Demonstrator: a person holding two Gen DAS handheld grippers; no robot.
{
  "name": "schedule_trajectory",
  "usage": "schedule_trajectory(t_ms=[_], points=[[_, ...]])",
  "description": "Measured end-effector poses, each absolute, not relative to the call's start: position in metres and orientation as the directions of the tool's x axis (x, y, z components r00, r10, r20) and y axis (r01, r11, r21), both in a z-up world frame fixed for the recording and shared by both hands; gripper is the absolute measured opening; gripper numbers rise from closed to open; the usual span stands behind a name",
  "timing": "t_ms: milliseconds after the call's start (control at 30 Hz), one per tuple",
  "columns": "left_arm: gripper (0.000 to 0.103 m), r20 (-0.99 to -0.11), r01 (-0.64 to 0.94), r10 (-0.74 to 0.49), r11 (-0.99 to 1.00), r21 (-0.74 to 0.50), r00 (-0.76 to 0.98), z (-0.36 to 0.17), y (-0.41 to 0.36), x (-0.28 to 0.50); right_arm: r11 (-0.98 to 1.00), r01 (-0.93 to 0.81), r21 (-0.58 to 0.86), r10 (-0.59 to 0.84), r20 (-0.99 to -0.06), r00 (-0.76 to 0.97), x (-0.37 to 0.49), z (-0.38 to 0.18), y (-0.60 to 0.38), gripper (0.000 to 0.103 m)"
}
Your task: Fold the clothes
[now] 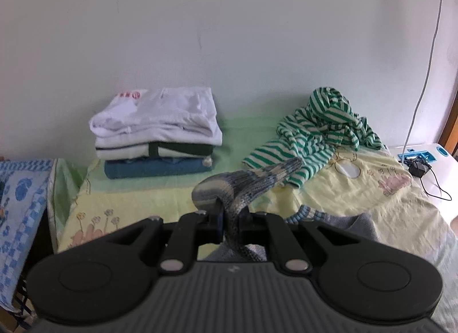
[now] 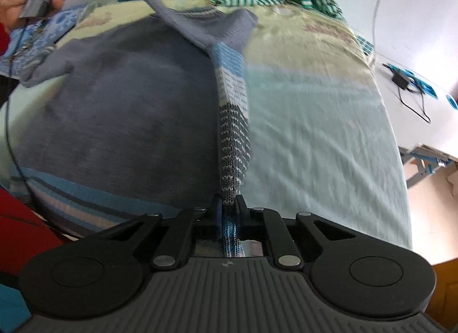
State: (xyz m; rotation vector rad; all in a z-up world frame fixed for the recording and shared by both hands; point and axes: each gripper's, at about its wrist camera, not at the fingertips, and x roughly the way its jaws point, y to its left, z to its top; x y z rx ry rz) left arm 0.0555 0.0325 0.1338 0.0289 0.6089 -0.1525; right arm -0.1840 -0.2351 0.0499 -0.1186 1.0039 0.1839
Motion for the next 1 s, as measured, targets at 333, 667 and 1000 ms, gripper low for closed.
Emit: schedule_trajectory(t_ms=[333, 667, 1000], points=[[0.005, -0.57, 0.099, -0.074, 0.995, 0.013, 0.818, 0.141, 0.057, 0.055, 0.932, -0.351, 0.088, 0.259, -0.84, 0.477, -0.174, 0.057, -0.199, 0.008], [0.005, -0.621, 0.053, -0.027, 0.998, 0.024, 0.784, 0.113, 0.077, 0.063, 0.896, -0.421, 0.139, 0.32, -0.86, 0.397, -0.167, 0.032, -0.168, 0.012], [0.005, -0.634, 0.016, -0.002, 1.0, 0.017, 0.773, 0.09, 0.085, 0.055, 0.929, -0.351, 0.115, 0.281, -0.837, 0.469, -0.159, 0.054, -0.193, 0.022]])
